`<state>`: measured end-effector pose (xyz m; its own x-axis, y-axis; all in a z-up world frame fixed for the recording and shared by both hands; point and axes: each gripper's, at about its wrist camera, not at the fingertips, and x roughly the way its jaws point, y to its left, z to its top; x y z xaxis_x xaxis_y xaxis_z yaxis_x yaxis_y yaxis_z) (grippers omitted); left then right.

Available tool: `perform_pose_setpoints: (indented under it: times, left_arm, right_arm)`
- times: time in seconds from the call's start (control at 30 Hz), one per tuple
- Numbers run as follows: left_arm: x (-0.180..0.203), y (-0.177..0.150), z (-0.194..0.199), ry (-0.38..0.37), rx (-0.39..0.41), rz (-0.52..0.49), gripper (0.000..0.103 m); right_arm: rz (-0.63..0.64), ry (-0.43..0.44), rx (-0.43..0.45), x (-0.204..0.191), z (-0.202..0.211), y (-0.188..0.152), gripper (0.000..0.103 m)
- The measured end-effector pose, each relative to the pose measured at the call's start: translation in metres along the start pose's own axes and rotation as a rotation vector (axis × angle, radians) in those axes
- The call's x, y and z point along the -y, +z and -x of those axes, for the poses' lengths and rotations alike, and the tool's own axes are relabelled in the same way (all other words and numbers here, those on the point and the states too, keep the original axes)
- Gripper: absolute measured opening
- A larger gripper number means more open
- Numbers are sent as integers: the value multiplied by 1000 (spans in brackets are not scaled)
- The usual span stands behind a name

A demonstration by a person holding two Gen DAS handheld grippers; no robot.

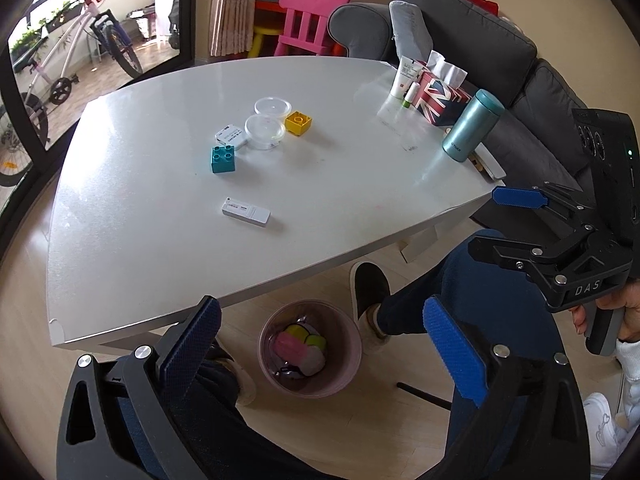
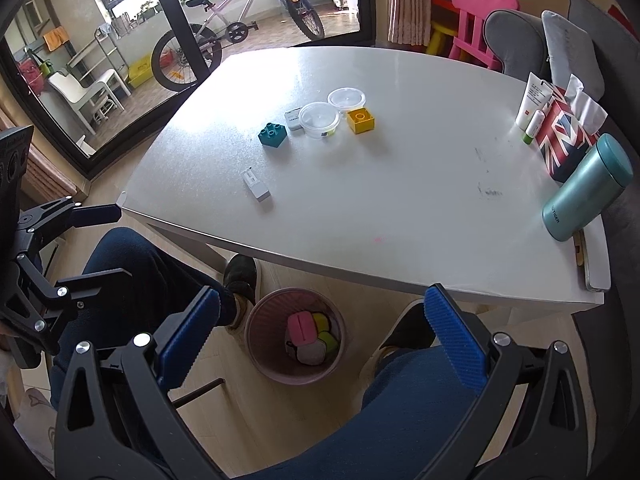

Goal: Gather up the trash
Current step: 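Reach the right gripper to the white USB stick and grasp it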

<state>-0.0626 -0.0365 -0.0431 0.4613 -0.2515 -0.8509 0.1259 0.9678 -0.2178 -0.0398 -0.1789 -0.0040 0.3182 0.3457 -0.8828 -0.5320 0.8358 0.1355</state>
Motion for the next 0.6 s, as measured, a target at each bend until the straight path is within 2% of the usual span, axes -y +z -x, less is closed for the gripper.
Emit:
perform_pose_setpoints:
  times: [0.4, 0.6]
  left_arm:
    - [-10, 2, -1, 33, -7, 21, 97]
    - [-28, 5, 4, 73, 4, 42, 97]
  right_arm:
    - [27, 16, -19, -9, -10, 4, 100]
    - [80, 32, -34, -22, -28, 19, 100]
